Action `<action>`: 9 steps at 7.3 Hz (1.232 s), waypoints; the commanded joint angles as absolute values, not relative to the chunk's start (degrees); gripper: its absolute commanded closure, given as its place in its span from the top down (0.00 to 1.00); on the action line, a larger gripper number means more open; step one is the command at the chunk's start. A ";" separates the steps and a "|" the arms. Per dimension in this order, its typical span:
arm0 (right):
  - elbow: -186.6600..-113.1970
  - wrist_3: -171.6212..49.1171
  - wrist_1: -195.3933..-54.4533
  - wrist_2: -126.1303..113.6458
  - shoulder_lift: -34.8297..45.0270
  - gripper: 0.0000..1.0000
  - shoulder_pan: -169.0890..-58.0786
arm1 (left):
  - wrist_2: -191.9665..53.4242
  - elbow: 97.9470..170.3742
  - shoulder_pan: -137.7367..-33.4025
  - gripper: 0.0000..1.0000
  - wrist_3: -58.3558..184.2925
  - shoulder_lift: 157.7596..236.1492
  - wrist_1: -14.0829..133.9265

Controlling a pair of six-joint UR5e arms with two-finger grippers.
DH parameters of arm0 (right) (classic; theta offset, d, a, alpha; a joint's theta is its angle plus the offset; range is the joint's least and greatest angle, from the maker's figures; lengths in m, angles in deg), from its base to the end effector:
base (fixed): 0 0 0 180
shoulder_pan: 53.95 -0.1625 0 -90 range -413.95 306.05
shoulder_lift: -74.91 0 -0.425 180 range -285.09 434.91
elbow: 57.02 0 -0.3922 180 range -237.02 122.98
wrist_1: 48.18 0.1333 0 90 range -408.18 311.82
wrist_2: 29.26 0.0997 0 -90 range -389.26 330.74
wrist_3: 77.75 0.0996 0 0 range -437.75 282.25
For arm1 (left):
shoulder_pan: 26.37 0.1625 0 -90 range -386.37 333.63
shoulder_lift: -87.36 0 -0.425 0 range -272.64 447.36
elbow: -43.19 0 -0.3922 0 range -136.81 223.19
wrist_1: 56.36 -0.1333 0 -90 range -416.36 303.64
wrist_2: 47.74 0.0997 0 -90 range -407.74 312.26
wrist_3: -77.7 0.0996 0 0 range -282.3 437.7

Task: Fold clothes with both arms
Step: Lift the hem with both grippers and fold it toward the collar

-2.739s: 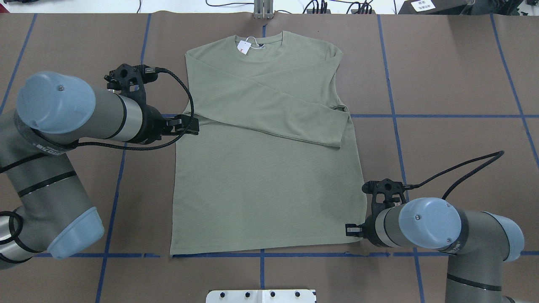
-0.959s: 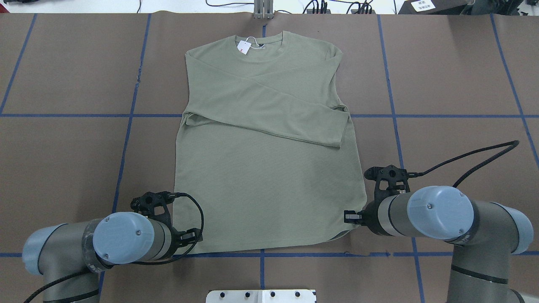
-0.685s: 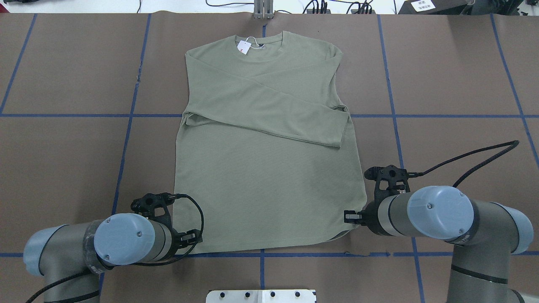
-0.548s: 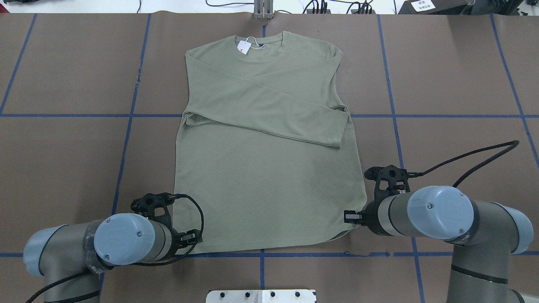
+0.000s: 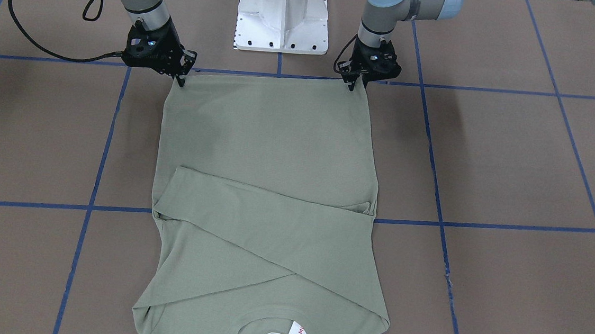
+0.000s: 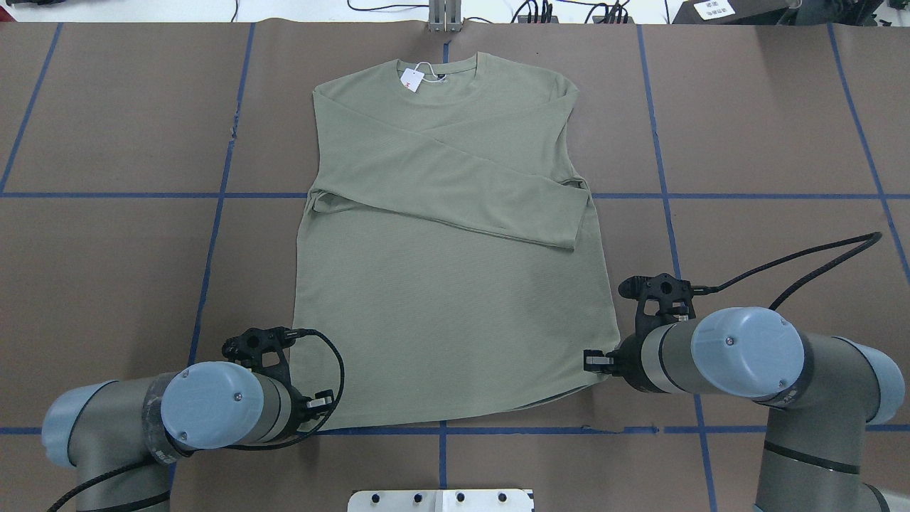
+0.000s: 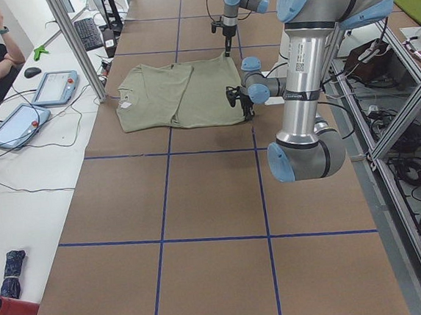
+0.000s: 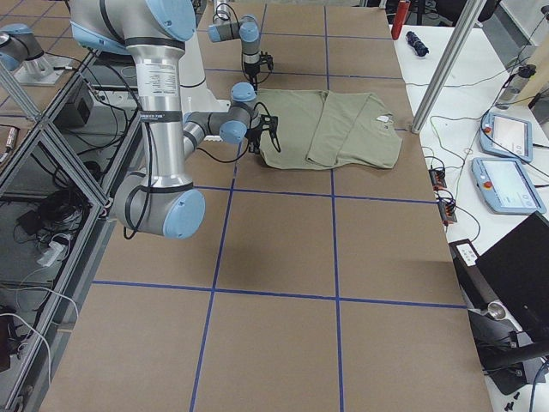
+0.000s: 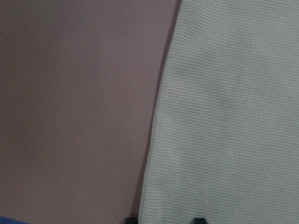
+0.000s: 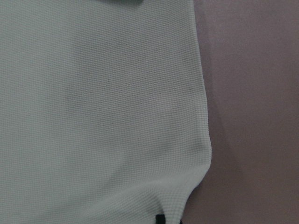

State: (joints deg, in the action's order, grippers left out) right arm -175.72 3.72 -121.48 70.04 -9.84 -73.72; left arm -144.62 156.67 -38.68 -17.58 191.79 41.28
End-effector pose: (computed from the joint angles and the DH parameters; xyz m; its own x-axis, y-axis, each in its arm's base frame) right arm -0.4341 -0.2806 0.3519 0.6222 0.0681 0.7799 -0.1253 0.9920 0.0134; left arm 0.5171 -0.2371 0.3312 0.6695 -0.2396 -0.7031 0.1905 0.9703 -0.1492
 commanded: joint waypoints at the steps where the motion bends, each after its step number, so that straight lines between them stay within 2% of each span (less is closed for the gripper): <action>1: -175.85 3.72 -121.56 70.23 -9.91 0.00 -73.90 | -144.68 158.49 -38.94 0.00 -17.57 191.60 41.20; 4: -179.61 3.72 -121.65 72.24 -12.35 0.00 -74.08 | -144.86 166.82 -38.77 0.00 -17.49 191.16 35.44; 7: -191.28 3.90 -121.65 83.55 -22.27 0.00 -74.17 | -145.03 176.83 -33.52 0.00 -17.57 191.42 25.16; 9: -192.55 3.90 -121.65 88.93 -22.74 0.00 -74.26 | -145.21 181.78 -30.25 0.00 -17.75 191.60 22.57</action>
State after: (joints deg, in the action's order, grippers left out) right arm -191.28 3.88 -121.64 85.58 -22.01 -74.21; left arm -145.09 178.68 -32.20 -17.65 191.50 24.23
